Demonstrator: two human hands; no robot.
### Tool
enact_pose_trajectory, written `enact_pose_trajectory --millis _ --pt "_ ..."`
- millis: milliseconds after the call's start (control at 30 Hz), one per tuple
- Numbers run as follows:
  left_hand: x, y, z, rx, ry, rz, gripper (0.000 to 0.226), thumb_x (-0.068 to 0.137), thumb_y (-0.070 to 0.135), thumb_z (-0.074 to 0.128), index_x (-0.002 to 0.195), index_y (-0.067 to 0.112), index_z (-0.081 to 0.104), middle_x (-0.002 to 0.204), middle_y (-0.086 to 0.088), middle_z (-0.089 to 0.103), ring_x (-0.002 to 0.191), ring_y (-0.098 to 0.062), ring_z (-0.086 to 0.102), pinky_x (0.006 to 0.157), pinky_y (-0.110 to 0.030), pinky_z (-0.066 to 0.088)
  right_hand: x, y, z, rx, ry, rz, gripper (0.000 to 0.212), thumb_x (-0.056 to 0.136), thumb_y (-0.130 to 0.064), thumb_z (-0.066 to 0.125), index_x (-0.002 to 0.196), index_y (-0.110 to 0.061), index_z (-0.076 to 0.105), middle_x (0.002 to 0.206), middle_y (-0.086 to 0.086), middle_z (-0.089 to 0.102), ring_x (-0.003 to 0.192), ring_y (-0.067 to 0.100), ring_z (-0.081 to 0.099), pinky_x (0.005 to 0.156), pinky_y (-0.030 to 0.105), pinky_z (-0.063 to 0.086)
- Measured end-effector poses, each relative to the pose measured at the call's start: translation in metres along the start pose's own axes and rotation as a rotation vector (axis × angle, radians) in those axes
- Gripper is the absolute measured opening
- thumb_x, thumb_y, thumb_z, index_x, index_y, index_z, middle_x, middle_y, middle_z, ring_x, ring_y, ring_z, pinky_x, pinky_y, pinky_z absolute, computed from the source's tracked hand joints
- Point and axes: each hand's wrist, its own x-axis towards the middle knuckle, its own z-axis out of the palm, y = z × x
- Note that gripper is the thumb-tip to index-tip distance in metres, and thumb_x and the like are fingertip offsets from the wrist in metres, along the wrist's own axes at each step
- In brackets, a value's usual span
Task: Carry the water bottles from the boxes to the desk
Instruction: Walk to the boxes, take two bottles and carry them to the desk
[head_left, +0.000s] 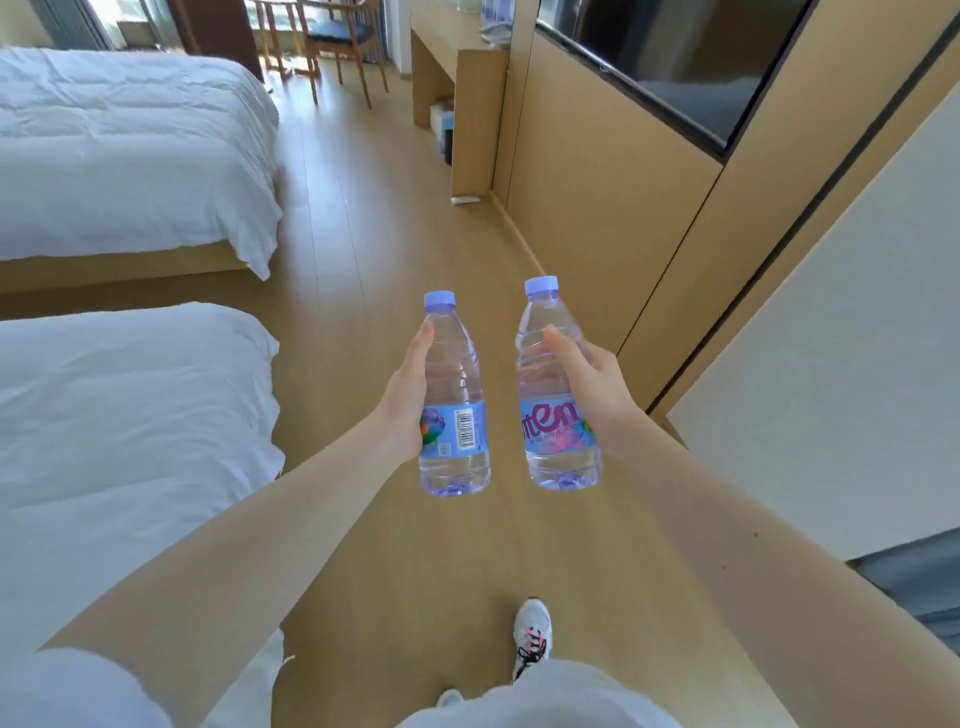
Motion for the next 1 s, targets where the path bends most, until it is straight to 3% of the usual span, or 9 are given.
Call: enact_pose_trajectory --millis 167,400,567,700,833,1000 --pt "0.035 0.023 -0.029 -0.038 0.073 0.024 0.058 0.084 0.069 0.049 0.074 0.014 0.065 0.069 -0.002 0.071 0.058 -0.017 0.066 0.061 -0.027 0.050 0.053 -0.013 0.034 0.033 -0.078 0.016 0.028 0.095 -0.035 0.058 0.088 -0.011 0.068 0.073 0.004 0.074 0.065 0.017 0.071 0.060 0.024 0.056" --pt "0.104 0.064 -0.056 -0.056 0.198 0.045 0.061 0.081 0.071 0.054 0.083 0.011 0.068 0.084 -0.007 0.072 0.069 -0.023 0.067 0.072 -0.031 0.052 0.148 -0.015 0.072 0.057 -0.220 0.037 0.032 0.094 -0.037 0.059 0.097 -0.006 0.066 0.079 0.009 0.075 0.072 0.023 0.072 0.079 0.038 0.055" --pt "0.166 0.106 -0.055 -0.052 0.206 0.000 0.071 0.069 0.081 0.057 0.088 0.014 0.071 0.105 -0.012 0.071 0.091 -0.031 0.067 0.092 -0.044 0.051 0.235 -0.035 0.083 0.073 -0.294 0.042 0.029 0.094 -0.036 0.059 0.091 -0.009 0.067 0.077 0.006 0.075 0.069 0.020 0.071 0.077 0.035 0.055" --pt "0.205 0.140 -0.045 -0.026 0.206 0.012 0.085 0.066 0.081 0.060 0.109 0.008 0.067 0.116 -0.015 0.068 0.102 -0.035 0.066 0.095 -0.044 0.051 0.298 -0.051 0.087 0.125 -0.319 0.064 0.035 0.094 -0.037 0.059 0.101 -0.003 0.064 0.073 0.003 0.074 0.064 0.017 0.070 0.072 0.031 0.055" --pt "0.238 0.160 -0.041 -0.038 0.258 0.015 0.077 0.071 0.079 0.056 0.104 0.010 0.068 0.113 -0.014 0.070 0.101 -0.033 0.067 0.092 -0.041 0.052 0.341 -0.059 0.090 0.170 -0.337 0.066 0.030 0.094 -0.034 0.058 0.098 -0.005 0.063 0.067 -0.001 0.073 0.058 0.013 0.069 0.058 0.022 0.053" --pt "0.276 0.177 -0.051 -0.027 0.293 0.012 0.085 0.056 0.085 0.062 0.102 0.015 0.070 0.122 -0.012 0.066 0.111 -0.035 0.064 0.103 -0.050 0.045 0.381 -0.062 0.100 0.186 -0.320 0.072 0.034 0.094 -0.036 0.059 0.103 -0.003 0.063 0.069 0.000 0.073 0.060 0.015 0.070 0.059 0.024 0.053"
